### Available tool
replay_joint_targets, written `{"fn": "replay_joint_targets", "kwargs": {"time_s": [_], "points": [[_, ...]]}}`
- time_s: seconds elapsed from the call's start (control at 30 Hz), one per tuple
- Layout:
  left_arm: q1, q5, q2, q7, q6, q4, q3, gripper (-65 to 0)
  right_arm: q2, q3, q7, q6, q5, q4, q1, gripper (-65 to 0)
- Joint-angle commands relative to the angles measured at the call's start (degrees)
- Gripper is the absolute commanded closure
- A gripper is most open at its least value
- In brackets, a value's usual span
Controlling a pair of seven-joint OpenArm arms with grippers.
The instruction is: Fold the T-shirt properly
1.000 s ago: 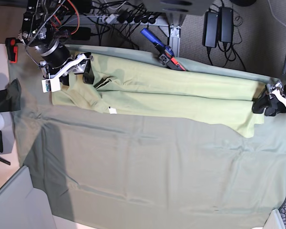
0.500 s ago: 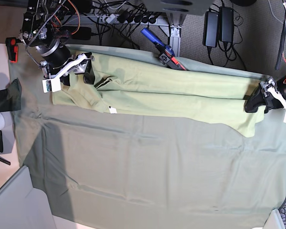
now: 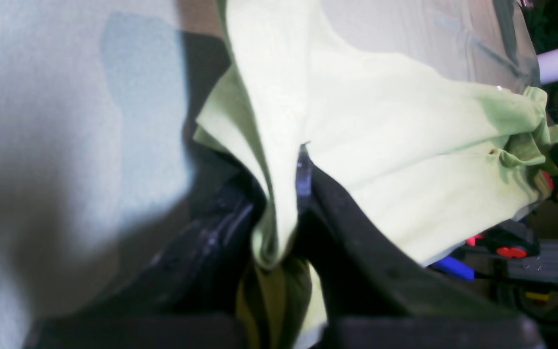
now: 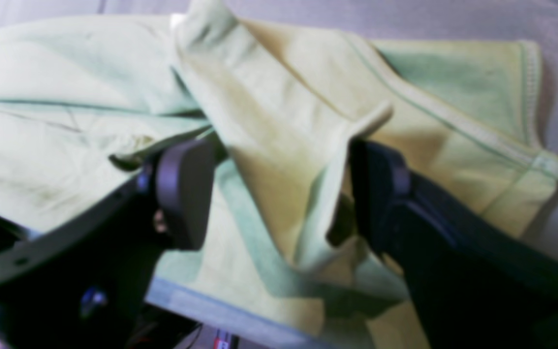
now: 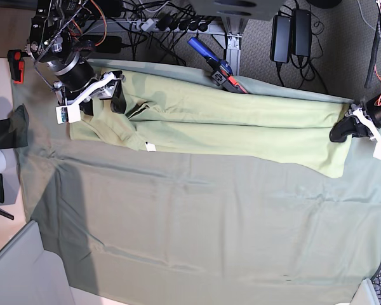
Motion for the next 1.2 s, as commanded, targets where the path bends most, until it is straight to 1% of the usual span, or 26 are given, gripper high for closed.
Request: {"fn": "replay_joint_targets", "kwargs": {"time_s": [0.0, 0.17, 0.33, 0.43, 0.57, 0.7, 0.8, 0.97, 1.07, 1.13, 1.17], "points": [[-1.3, -1.1, -0.8, -1.0, -0.5, 0.7, -0.3, 0.0, 0.8, 0.7, 1.3, 1.2, 0.7, 1.0, 0.2, -43.6], [-5.2, -0.8, -1.0, -0.5, -0.5, 0.7, -0.3, 0.0, 0.8, 4.6, 1.9, 1.2, 1.5, 1.0, 0.2, -43.6], [-9.0, 2.1, -1.8, -0.6, -0.5, 0.7, -0.4, 0.0, 0.8, 12.1, 1.6, 1.2, 5.4, 1.1, 1.7, -43.6], [-10.9, 3.8, -2.2, -1.0, -0.5, 0.7, -0.4, 0.0, 0.8, 15.3, -0.1, 1.2, 7.8, 1.1, 2.9, -43.6], [-13.8, 10.0, -2.3, -5.0, -0.5, 0.6, -0.4, 0.0, 0.8, 16.4, -0.3, 1.2, 7.9, 1.1, 3.5, -43.6], [-17.5, 14.3, -2.3, -7.0, -0.5, 0.3, -0.4, 0.0, 0.8, 16.4, -0.3, 1.2, 7.9, 1.1, 3.6, -43.6], [-21.2, 16.7, -2.5, -8.0, -0.5, -2.4, -0.2, 0.0, 0.8, 16.4, -0.3, 1.2, 7.8, 1.1, 3.6, -43.6], [-27.7, 15.5, -5.1, -7.4, -0.5, -12.2, 0.4, 0.0, 0.8, 16.4, -0.6, 1.2, 7.5, 1.1, 3.6, -43.6], [-27.6, 10.8, -6.4, -3.3, -0.5, -12.5, 0.4, 0.0, 0.8, 16.4, -0.7, 1.2, 7.5, 1.1, 3.6, -43.6], [-26.6, 6.2, -6.3, -0.1, -0.5, -10.9, 0.4, 0.0, 0.8, 16.4, -0.7, 1.2, 7.6, 1.1, 3.6, -43.6], [-25.5, 4.0, -6.1, 0.5, -0.5, -9.0, 0.4, 0.0, 0.8, 16.4, -0.7, 1.2, 7.5, 1.1, 3.6, -43.6]]}}
